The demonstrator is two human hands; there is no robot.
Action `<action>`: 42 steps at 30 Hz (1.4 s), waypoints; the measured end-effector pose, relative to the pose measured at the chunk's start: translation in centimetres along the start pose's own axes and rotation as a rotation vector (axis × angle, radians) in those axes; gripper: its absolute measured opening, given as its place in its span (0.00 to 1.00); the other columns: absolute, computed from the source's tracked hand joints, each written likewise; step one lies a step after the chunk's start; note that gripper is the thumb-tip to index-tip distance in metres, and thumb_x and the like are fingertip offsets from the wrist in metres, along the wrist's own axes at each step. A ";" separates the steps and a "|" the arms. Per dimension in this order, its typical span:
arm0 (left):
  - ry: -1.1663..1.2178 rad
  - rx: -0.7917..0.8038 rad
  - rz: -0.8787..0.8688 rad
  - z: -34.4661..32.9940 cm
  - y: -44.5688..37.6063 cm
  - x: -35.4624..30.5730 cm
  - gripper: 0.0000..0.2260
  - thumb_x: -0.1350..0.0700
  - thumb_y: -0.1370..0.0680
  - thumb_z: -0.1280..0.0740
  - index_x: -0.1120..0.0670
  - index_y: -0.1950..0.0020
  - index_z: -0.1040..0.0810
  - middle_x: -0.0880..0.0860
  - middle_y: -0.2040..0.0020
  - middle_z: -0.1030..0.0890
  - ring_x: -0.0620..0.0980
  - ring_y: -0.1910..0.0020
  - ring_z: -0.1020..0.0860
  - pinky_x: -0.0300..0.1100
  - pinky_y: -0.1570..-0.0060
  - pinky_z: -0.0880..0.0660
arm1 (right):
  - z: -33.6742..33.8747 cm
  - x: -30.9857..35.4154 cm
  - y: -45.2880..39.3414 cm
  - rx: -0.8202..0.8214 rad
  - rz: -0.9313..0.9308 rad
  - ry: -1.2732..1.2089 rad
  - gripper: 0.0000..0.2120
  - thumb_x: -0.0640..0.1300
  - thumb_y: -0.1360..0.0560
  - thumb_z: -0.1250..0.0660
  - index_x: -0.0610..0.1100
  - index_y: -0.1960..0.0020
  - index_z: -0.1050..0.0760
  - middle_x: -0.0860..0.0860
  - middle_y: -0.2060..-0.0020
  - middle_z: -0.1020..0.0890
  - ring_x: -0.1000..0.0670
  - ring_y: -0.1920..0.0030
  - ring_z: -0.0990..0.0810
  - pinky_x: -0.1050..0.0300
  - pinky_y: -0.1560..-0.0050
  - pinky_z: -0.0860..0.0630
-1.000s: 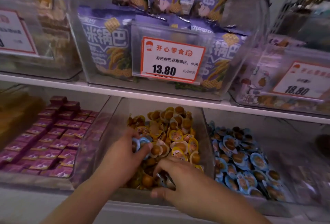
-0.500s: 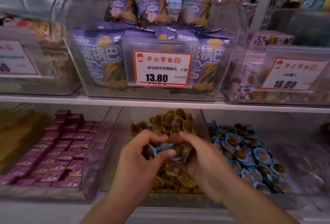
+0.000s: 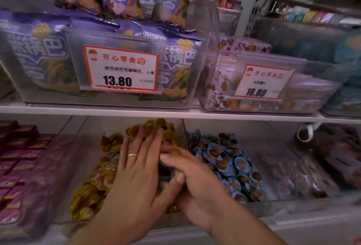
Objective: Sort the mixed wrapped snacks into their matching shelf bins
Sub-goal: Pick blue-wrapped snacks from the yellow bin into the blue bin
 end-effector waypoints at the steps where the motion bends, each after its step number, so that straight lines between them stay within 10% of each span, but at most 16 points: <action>1: 0.011 0.034 -0.027 -0.2 0.1 0.0 0.38 0.29 0.21 0.55 0.51 0.18 0.52 0.48 0.19 0.49 0.48 0.19 0.53 0.52 0.24 0.54 | 0.8 0.9 0.0 -0.024 0.053 0.013 0.10 0.33 0.25 0.32 0.40 0.46 0.17 0.41 0.52 0.16 0.45 0.56 0.15 0.55 0.59 0.19; 6: 0.166 0.099 0.001 -1.4 0.3 1.0 0.32 0.28 0.23 0.51 0.34 0.21 0.55 0.30 0.23 0.49 0.31 0.25 0.47 0.32 0.28 0.47 | 6.2 6.5 -0.6 -0.164 0.289 0.116 0.11 0.30 0.31 0.28 0.40 0.51 0.16 0.42 0.60 0.18 0.45 0.59 0.17 0.63 0.75 0.31; 10: 0.113 0.003 0.058 -0.9 -0.1 2.7 0.15 0.40 0.21 0.43 0.42 0.44 0.20 0.35 0.44 0.22 0.38 0.46 0.23 0.48 0.44 0.24 | 11.0 8.6 -2.9 -0.385 0.277 0.526 0.23 0.46 0.26 0.27 0.51 0.31 0.25 0.51 0.44 0.19 0.51 0.46 0.19 0.62 0.56 0.23; 13: 0.057 -0.092 0.130 0.7 0.2 4.2 0.13 0.42 0.23 0.42 0.45 0.58 0.21 0.40 0.58 0.21 0.43 0.59 0.22 0.47 0.59 0.25 | 12.8 9.0 -4.5 -0.486 0.243 0.994 0.29 0.55 0.23 0.32 0.55 0.24 0.35 0.51 0.34 0.23 0.51 0.41 0.21 0.66 0.51 0.26; 17: -0.098 -0.224 0.137 4.7 1.6 6.2 0.13 0.46 0.22 0.41 0.49 0.63 0.25 0.44 0.66 0.24 0.50 0.66 0.24 0.44 0.64 0.32 | 10.4 8.9 -3.8 -0.514 0.590 1.238 0.12 0.43 0.22 0.33 0.50 0.39 0.21 0.52 0.42 0.17 0.52 0.40 0.20 0.63 0.44 0.28; 22: -0.292 -0.279 0.169 8.5 4.3 10.1 0.10 0.50 0.23 0.40 0.53 0.53 0.21 0.51 0.53 0.21 0.55 0.51 0.23 0.52 0.41 0.30 | 0.3 4.2 -4.2 -0.097 0.664 1.343 0.08 0.52 0.23 0.36 0.58 0.47 0.19 0.65 0.56 0.16 0.64 0.56 0.19 0.74 0.59 0.27; 27: -0.262 -0.043 0.288 7.7 6.2 13.1 0.22 0.52 0.24 0.43 0.52 0.31 0.27 0.53 0.29 0.29 0.54 0.24 0.37 0.54 0.31 0.33 | -6.8 -4.1 -12.7 0.273 0.403 1.887 0.17 0.51 0.21 0.37 0.51 0.33 0.25 0.49 0.39 0.22 0.49 0.39 0.23 0.61 0.42 0.29; 31: -0.192 -0.069 0.265 7.8 6.3 13.6 0.19 0.51 0.23 0.45 0.46 0.33 0.27 0.49 0.29 0.29 0.50 0.22 0.42 0.51 0.29 0.35 | -5.8 -6.2 -18.0 0.238 0.142 2.133 0.17 0.51 0.21 0.38 0.49 0.34 0.24 0.45 0.37 0.24 0.42 0.38 0.23 0.52 0.38 0.25; 35: -0.123 -0.106 0.260 8.0 6.0 13.8 0.19 0.50 0.25 0.48 0.44 0.38 0.24 0.45 0.32 0.28 0.48 0.23 0.42 0.52 0.28 0.35 | -4.6 -2.8 -20.2 0.078 0.186 2.094 0.09 0.50 0.22 0.36 0.48 0.49 0.19 0.47 0.49 0.19 0.46 0.46 0.20 0.58 0.53 0.28; 38: -0.104 -0.089 0.251 8.0 5.6 13.7 0.20 0.50 0.25 0.47 0.45 0.38 0.23 0.44 0.33 0.28 0.47 0.23 0.43 0.51 0.28 0.36 | -4.0 0.4 -21.4 -0.098 0.275 1.934 0.06 0.49 0.23 0.34 0.51 0.49 0.19 0.50 0.48 0.19 0.47 0.45 0.20 0.56 0.46 0.25; 42: -0.087 -0.080 0.264 8.0 5.6 13.7 0.18 0.53 0.26 0.42 0.45 0.37 0.24 0.45 0.32 0.29 0.47 0.22 0.45 0.53 0.28 0.36 | -4.7 -2.6 -22.6 0.119 0.238 2.108 0.09 0.50 0.21 0.38 0.50 0.46 0.20 0.49 0.48 0.21 0.47 0.43 0.24 0.57 0.52 0.28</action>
Point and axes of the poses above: each hand's wrist, its own y-axis away from the middle knuckle, its own z-axis out of the back of the hand, x = y × z, the point moved 5 cm from there along -y, towards the middle knuckle
